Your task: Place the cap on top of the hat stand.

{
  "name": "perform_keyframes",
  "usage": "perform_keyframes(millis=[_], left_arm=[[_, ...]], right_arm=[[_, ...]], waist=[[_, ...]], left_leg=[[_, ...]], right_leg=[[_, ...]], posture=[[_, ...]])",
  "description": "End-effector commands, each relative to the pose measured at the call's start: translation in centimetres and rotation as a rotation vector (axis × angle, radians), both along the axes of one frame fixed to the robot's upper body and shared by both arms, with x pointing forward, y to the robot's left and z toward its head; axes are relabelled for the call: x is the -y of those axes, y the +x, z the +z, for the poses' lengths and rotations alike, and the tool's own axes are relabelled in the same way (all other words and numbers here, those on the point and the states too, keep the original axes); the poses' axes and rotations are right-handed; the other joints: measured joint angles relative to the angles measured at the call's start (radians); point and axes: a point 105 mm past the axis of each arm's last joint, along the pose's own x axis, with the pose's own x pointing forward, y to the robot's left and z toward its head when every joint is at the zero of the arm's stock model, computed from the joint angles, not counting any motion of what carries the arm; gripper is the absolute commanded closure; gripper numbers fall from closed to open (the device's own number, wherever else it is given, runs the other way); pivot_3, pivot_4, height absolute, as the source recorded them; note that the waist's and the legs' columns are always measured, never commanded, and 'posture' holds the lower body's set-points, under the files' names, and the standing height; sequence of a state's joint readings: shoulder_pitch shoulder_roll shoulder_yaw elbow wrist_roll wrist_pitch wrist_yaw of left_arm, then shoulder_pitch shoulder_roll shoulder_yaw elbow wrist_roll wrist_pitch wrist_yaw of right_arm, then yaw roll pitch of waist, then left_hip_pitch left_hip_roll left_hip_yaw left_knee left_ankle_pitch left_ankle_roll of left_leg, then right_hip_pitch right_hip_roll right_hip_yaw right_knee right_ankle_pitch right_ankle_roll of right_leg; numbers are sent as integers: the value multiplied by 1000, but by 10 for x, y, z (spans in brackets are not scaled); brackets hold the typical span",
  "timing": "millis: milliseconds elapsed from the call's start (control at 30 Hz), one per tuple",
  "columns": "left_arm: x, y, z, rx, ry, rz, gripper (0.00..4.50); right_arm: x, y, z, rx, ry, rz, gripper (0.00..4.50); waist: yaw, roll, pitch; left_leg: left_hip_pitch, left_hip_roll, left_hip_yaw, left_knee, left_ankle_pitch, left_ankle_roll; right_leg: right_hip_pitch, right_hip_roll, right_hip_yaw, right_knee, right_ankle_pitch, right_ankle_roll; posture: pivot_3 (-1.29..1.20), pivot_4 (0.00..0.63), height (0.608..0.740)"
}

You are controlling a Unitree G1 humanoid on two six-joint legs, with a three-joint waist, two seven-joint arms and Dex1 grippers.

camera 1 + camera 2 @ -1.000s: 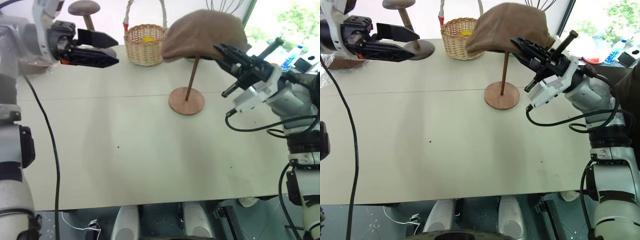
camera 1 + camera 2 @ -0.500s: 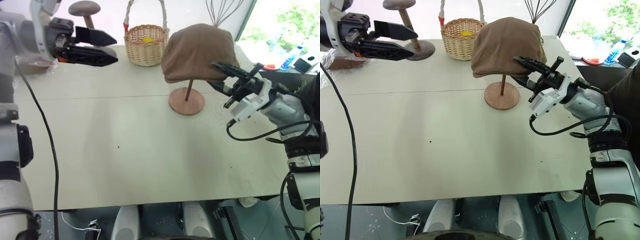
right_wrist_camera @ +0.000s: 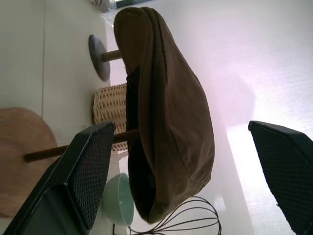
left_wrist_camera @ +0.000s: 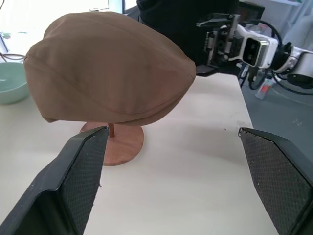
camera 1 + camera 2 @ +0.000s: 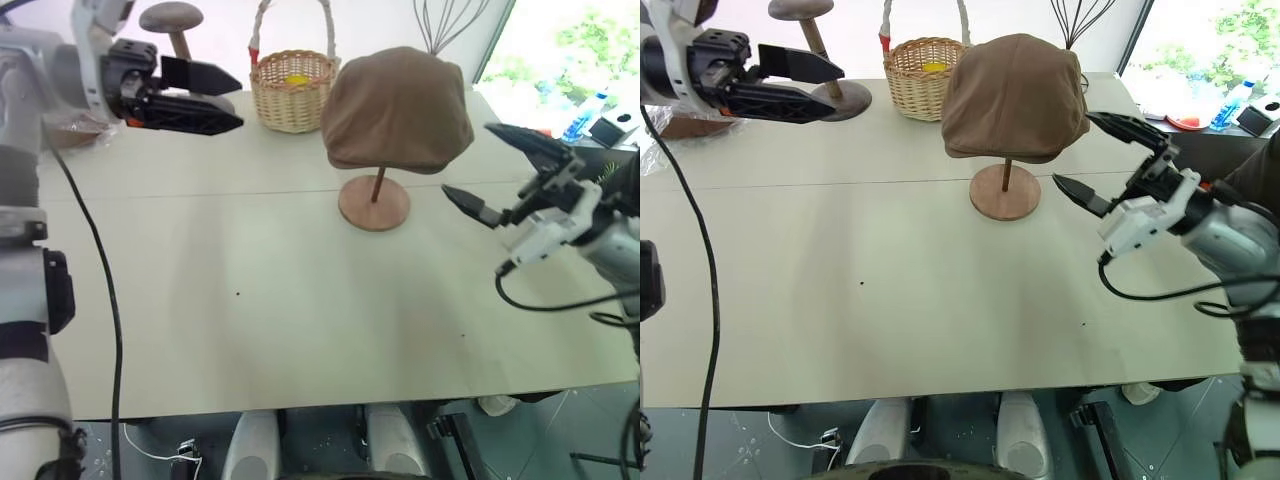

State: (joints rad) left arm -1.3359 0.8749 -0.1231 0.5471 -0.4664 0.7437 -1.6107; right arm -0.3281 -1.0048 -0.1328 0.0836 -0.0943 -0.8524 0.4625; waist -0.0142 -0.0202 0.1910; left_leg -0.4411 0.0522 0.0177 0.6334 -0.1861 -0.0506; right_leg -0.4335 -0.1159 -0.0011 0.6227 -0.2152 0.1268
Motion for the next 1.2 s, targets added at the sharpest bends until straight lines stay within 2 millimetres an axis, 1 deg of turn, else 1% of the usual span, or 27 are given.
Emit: perform_keyframes(millis=[33,67,133,167,233,300,367,400,433,500,533,633,767,867,967,1200], left_arm=[[-4,-4,10,55,-34,-8,0],[-5,-3,9,54,-37,-6,0],[-6,-2,9,58,-43,-2,0],[-7,-2,10,60,-48,1,0],[-8,-2,10,65,-54,4,0],[-10,-4,10,72,-51,4,0],[-10,-5,10,75,-49,2,0],[-11,-6,10,76,-49,4,0],[-13,-7,10,77,-48,8,0],[-17,-8,9,82,-44,23,0],[-21,-9,8,86,-40,33,0],[-31,-15,8,91,-33,61,0],[-39,-21,9,97,-28,93,0],[-43,-25,8,100,-21,110,0],[-43,-26,7,103,-21,117,0],[-43,-25,7,102,-15,130,0]], right_arm=[[-1,-23,18,10,-101,-20,25],[1,-27,16,-33,-136,-37,25],[9,-27,25,-136,-142,-104,25],[16,-26,36,-224,-84,-149,25],[22,-26,52,-366,22,-184,25],[24,-28,65,-553,139,-164,25],[25,-32,69,-704,207,-140,25],[24,-35,71,-748,211,-112,25],[27,-33,74,-831,258,-108,25],[30,-34,86,-875,288,-60,25],[33,-32,86,-949,321,-60,25],[41,-24,91,-1055,402,-55,25],[44,-18,101,-1076,441,2,25],[48,-11,105,-1092,476,-5,25],[50,-9,106,-1104,482,6,25],[51,-6,103,-1117,465,-2,25]], waist=[[-1,0,0],[-2,0,0],[-2,0,0],[-3,0,0],[-1,0,0],[1,0,0],[2,0,0],[2,0,0],[2,0,0],[1,0,1],[0,0,1],[-2,0,1],[-3,0,1],[-1,0,1],[2,0,1],[-1,0,1]], left_leg=[[0,0,0,1,0,0],[0,0,0,1,0,0],[1,0,0,1,0,0],[1,0,0,2,0,0],[2,0,0,2,0,0],[2,0,0,3,0,0],[2,0,0,3,0,0],[2,0,0,3,0,0],[2,0,0,3,0,1],[2,0,0,4,0,1],[2,0,0,4,0,1],[1,0,0,3,-1,1],[-2,0,0,3,-1,1],[-2,0,1,3,-1,1],[-3,0,1,3,-1,1],[-3,0,1,3,-1,1]], right_leg=[[0,0,0,0,0,0],[0,0,0,0,0,-1],[2,0,1,0,0,-1],[2,0,1,0,0,-1],[3,0,1,0,0,-1],[3,0,1,0,0,-2],[4,0,1,0,0,-2],[4,0,1,-1,0,-2],[4,0,1,-1,0,-2],[4,-1,1,-1,0,-2],[4,-1,1,-2,0,-2],[3,-1,0,-3,0,-2],[-1,-1,1,-2,0,-2],[-2,-1,1,-2,0,-2],[-2,-1,1,-2,0,-2],[-2,-1,1,-2,0,-2]], posture=[[0,150,728],[0,150,728],[0,150,728],[0,150,728],[0,150,728],[0,150,728],[0,150,728],[0,150,728],[0,150,728],[0,150,728],[0,150,728],[0,150,728],[0,150,728],[0,150,728],[0,150,728],[0,150,728]])
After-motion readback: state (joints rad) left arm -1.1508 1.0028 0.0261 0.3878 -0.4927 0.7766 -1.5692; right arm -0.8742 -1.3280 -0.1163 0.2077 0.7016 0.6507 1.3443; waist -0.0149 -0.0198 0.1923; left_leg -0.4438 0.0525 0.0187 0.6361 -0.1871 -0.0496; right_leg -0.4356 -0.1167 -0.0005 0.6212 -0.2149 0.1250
